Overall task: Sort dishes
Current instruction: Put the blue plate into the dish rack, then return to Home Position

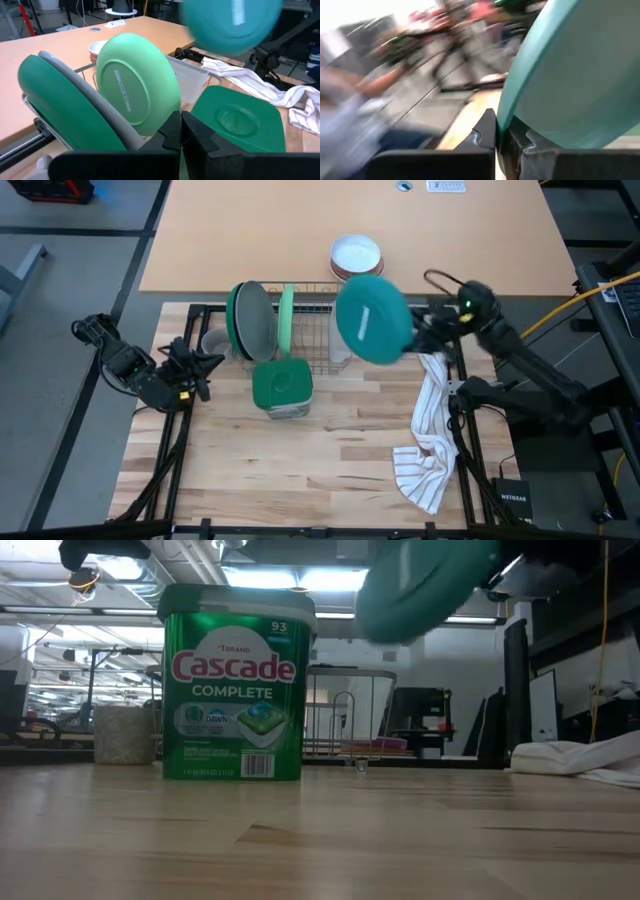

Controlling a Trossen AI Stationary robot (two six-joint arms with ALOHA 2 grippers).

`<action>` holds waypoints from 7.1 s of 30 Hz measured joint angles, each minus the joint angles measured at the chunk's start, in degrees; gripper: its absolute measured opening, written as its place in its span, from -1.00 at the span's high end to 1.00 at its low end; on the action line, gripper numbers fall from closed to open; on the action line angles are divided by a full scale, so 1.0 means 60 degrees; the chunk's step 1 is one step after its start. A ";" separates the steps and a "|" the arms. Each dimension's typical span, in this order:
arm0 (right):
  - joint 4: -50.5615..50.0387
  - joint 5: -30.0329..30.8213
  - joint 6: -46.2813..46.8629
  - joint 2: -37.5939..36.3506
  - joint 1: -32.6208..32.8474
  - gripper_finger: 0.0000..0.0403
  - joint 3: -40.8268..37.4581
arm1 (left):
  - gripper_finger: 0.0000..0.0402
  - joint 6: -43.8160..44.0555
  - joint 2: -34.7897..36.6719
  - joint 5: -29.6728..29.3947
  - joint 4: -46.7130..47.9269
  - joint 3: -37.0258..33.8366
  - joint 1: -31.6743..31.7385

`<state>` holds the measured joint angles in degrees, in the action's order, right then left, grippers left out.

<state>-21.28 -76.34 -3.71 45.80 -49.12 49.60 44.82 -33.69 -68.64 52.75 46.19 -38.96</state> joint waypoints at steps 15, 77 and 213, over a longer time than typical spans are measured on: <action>1.1858 0.7025 0.8257 0.1852 0.3046 0.95 -0.3091 | 0.99 0.0033 -0.0822 -0.0038 -0.0468 0.0004 -0.0001; 1.0946 1.0376 0.7287 0.6966 0.4563 0.95 -0.1361 | 0.99 0.0017 -0.0974 0.0044 -0.0400 0.0004 -0.0001; -0.2627 1.4474 0.4015 0.6117 0.5791 0.41 0.5404 | 0.99 -0.8226 0.5561 0.3360 -0.7209 -0.6553 0.1655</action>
<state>-37.04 10.51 20.39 82.50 -14.37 82.02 -4.54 -0.32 -48.48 9.50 6.87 -29.03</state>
